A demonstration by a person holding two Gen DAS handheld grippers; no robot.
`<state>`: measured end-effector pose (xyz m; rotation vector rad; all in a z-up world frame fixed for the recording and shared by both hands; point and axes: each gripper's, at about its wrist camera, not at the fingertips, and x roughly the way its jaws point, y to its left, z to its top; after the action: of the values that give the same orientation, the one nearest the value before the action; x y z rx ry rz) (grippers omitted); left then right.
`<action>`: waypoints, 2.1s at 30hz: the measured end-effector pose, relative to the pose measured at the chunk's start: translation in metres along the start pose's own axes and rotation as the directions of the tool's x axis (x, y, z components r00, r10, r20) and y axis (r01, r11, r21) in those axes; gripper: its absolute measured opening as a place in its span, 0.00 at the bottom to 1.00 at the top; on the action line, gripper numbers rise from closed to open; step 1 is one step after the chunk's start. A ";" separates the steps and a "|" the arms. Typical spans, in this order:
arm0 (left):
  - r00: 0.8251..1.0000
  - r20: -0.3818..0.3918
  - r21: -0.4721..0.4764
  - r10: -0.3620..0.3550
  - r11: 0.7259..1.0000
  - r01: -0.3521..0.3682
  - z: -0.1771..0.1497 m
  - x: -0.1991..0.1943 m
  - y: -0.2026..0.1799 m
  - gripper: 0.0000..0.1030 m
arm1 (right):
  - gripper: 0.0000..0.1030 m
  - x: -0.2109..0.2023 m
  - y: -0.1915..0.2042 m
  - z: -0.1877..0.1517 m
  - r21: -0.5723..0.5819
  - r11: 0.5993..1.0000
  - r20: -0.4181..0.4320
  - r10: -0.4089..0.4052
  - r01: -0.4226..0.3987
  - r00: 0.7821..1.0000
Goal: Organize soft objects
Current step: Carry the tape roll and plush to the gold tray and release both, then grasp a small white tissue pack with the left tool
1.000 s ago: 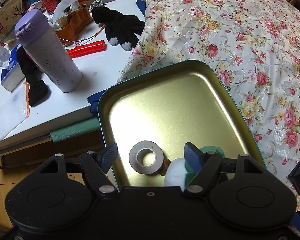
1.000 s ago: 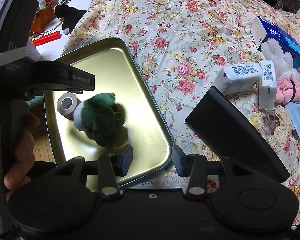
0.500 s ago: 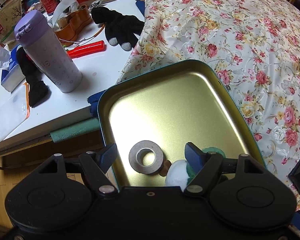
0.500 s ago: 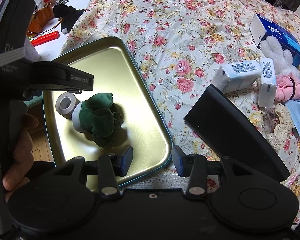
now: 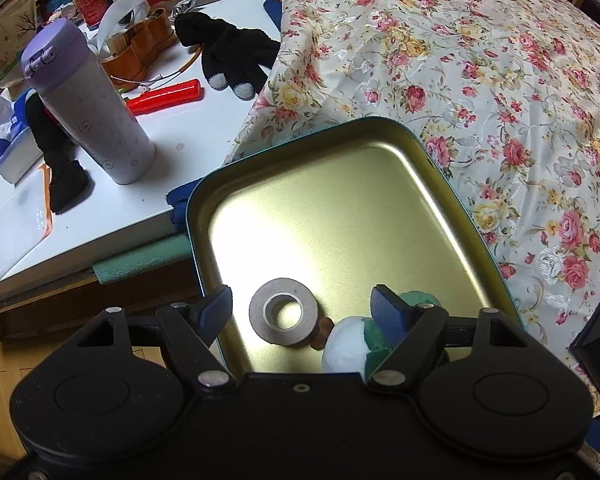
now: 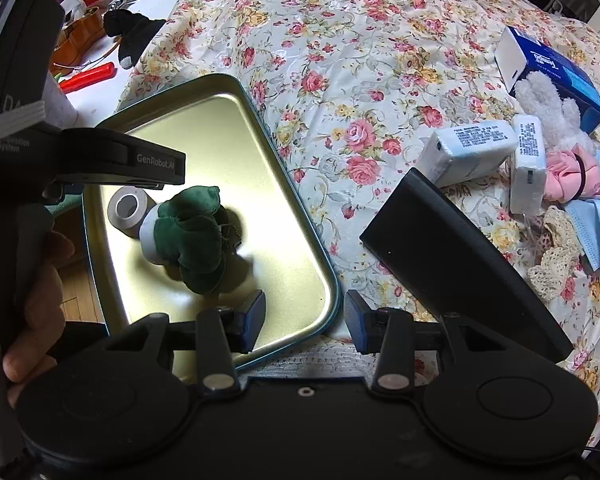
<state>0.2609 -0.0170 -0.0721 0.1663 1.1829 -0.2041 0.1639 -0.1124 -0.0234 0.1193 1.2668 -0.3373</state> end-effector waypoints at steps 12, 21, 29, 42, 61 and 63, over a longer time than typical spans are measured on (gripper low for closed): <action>1.000 -0.002 0.030 0.005 1.000 -0.004 -0.002 0.001 -0.007 0.71 | 0.40 -0.013 -0.018 0.002 0.023 1.000 0.029 -0.003 0.002 1.000; 1.000 0.017 0.086 0.020 0.996 -0.022 -0.007 0.000 -0.023 0.76 | 0.42 -0.028 -0.068 0.004 0.097 0.995 0.078 -0.040 0.032 0.996; 0.998 0.048 0.130 0.029 0.991 -0.035 -0.008 -0.012 -0.042 0.76 | 0.42 -0.031 -0.149 0.005 0.238 0.968 0.085 -0.108 0.085 0.990; 0.986 0.159 0.297 -0.045 0.955 -0.004 0.003 -0.078 -0.130 0.76 | 0.43 -0.019 -0.286 0.010 0.430 0.884 0.066 -0.237 0.187 0.969; 0.992 0.115 0.578 -0.059 0.816 -0.019 0.003 -0.058 -0.245 0.76 | 0.45 0.001 -0.333 -0.001 0.533 0.843 0.098 -0.151 0.077 0.984; 0.994 0.097 0.570 -0.057 0.822 -0.009 0.011 -0.049 -0.248 0.76 | 0.45 0.001 -0.334 -0.002 0.534 0.842 0.101 -0.148 0.072 0.984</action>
<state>0.1924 -0.2568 -0.0274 0.6624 0.9840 -0.5856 0.0581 -0.4277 0.0071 0.4893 1.0155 -0.7824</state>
